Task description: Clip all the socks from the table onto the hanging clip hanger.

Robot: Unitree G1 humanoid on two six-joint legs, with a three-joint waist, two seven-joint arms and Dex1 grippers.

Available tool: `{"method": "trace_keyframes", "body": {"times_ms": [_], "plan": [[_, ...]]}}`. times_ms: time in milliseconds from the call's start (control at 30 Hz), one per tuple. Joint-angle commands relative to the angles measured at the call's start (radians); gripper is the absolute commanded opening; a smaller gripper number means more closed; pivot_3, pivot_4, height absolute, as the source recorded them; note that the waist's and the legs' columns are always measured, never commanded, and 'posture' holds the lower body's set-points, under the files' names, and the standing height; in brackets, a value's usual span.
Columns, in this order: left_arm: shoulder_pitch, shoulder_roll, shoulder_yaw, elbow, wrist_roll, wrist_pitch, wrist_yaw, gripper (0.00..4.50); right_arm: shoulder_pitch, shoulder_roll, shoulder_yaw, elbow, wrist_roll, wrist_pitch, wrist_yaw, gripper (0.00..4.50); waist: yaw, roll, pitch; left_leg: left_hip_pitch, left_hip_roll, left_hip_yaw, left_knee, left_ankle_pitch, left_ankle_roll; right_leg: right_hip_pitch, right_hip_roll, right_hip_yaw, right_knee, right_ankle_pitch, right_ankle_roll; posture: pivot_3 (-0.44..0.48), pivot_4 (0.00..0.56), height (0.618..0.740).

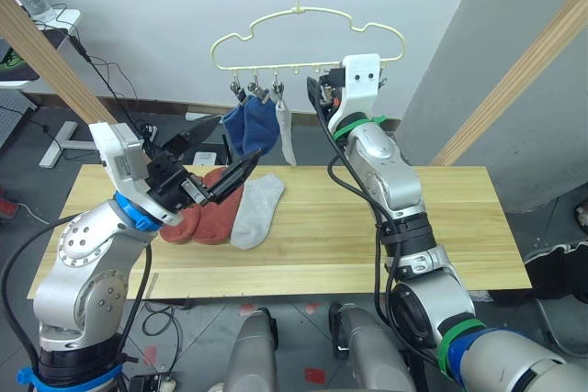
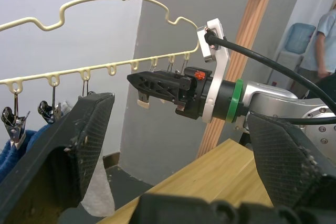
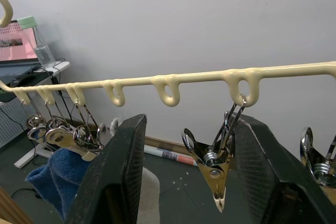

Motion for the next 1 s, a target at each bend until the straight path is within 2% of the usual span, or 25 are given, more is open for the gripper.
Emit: {"method": "trace_keyframes", "body": {"times_ms": [33,133,200,233,400,533,667,867,1000], "plan": [[-0.002,-0.002,0.005,-0.028,0.001,-0.027,-0.001,4.50,-0.012,0.006,-0.012,-0.028,0.018,-0.015,0.000,1.56,0.000,0.000,0.000,0.000,0.000,0.000,0.000,0.000,0.000,0.000,0.000,0.000,0.000,0.000,0.000,0.100,0.255,0.740],[-0.002,-0.002,0.001,-0.027,0.001,-0.029,0.002,4.50,-0.011,0.004,-0.017,-0.026,0.019,-0.014,-0.001,0.54,0.000,0.000,0.000,0.000,0.000,0.000,0.000,0.000,0.000,0.000,0.000,0.000,0.000,0.000,0.000,0.100,0.255,0.740],[0.000,-0.003,-0.002,-0.028,0.004,-0.031,0.004,4.50,-0.009,0.001,-0.016,-0.028,0.014,-0.014,0.001,0.09,0.000,0.000,0.000,0.000,0.000,0.000,0.000,0.000,0.000,0.000,0.000,0.000,0.000,0.000,0.000,0.100,0.255,0.740],[0.002,-0.005,-0.005,-0.031,0.004,-0.031,0.007,4.50,-0.008,-0.003,-0.014,-0.031,0.011,-0.014,0.003,0.01,0.000,0.000,0.000,0.000,0.000,0.000,0.000,0.000,0.000,0.000,0.000,0.000,0.000,0.000,0.000,0.096,0.263,0.740],[0.033,-0.004,-0.020,-0.034,0.024,-0.026,0.011,4.50,0.013,-0.022,-0.020,-0.080,0.044,0.034,0.044,0.01,0.000,0.000,0.000,0.000,0.000,0.000,-0.001,0.000,0.000,0.000,0.000,0.000,0.000,0.000,0.000,0.094,0.270,0.740],[0.106,0.035,-0.085,0.031,0.165,-0.011,0.031,4.50,0.017,-0.063,-0.039,-0.152,0.146,0.160,0.151,0.01,-0.001,0.001,0.000,0.001,0.000,0.001,-0.002,0.000,0.000,0.000,0.000,0.000,0.000,0.000,0.000,0.081,0.280,0.740],[0.130,0.023,-0.166,0.174,0.310,-0.008,0.086,4.50,-0.003,-0.127,-0.061,-0.202,0.255,0.322,0.237,0.01,-0.004,0.004,0.002,0.001,0.000,0.001,-0.003,0.000,0.000,0.000,0.000,0.000,0.000,-0.001,-0.001,0.049,0.295,0.740],[0.011,-0.007,-0.313,0.401,0.492,-0.066,0.098,4.50,-0.012,-0.211,-0.053,-0.234,0.307,0.420,0.311,0.01,-0.004,0.005,0.004,0.001,0.000,0.001,-0.003,0.000,0.000,-0.001,0.000,0.000,0.000,-0.001,-0.002,0.017,0.308,0.740],[-0.153,-0.084,-0.411,0.651,0.608,-0.121,0.128,4.50,-0.026,-0.246,-0.059,-0.237,0.322,0.452,0.341,0.01,-0.004,0.009,0.006,0.001,0.000,0.002,-0.004,0.000,0.000,-0.001,0.000,0.001,-0.001,-0.001,-0.002,-0.010,0.318,0.740]]}}
